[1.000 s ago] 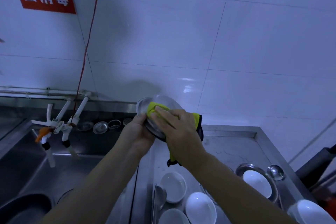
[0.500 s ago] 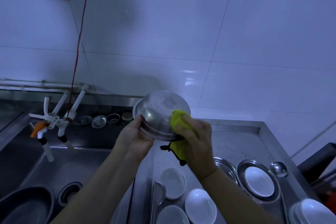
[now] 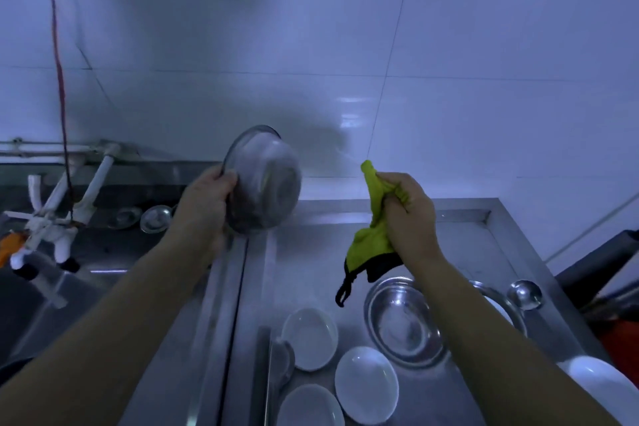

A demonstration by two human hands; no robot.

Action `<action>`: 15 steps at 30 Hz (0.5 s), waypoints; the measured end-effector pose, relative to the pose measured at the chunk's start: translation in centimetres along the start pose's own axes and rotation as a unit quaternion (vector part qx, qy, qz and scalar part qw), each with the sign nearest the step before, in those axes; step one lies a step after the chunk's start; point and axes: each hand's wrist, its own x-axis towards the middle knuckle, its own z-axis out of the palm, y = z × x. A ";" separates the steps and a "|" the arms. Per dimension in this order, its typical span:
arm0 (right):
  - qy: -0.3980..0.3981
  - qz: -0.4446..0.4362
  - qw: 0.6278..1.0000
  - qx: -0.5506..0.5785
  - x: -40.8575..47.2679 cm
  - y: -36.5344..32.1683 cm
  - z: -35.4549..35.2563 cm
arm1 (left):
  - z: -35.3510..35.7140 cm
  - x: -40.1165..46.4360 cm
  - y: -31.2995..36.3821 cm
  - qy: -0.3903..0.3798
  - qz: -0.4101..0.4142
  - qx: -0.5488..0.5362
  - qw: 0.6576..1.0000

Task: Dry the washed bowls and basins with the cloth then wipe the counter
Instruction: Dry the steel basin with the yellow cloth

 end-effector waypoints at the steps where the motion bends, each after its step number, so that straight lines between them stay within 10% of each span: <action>1: 0.011 0.021 1.000 0.000 0.3 1.0 -0.8 | 0.0 1.2 -0.5 0.006 0.017 0.040 0.999; 6: 0.065 0.127 0.990 0.008 0.1 6.5 -3.3 | 1.4 5.8 -6.9 -0.021 0.029 0.234 0.972; 15: 0.039 0.211 0.977 -0.008 -1.3 14.1 -3.8 | 4.2 9.2 -21.0 -0.131 0.152 0.592 0.781</action>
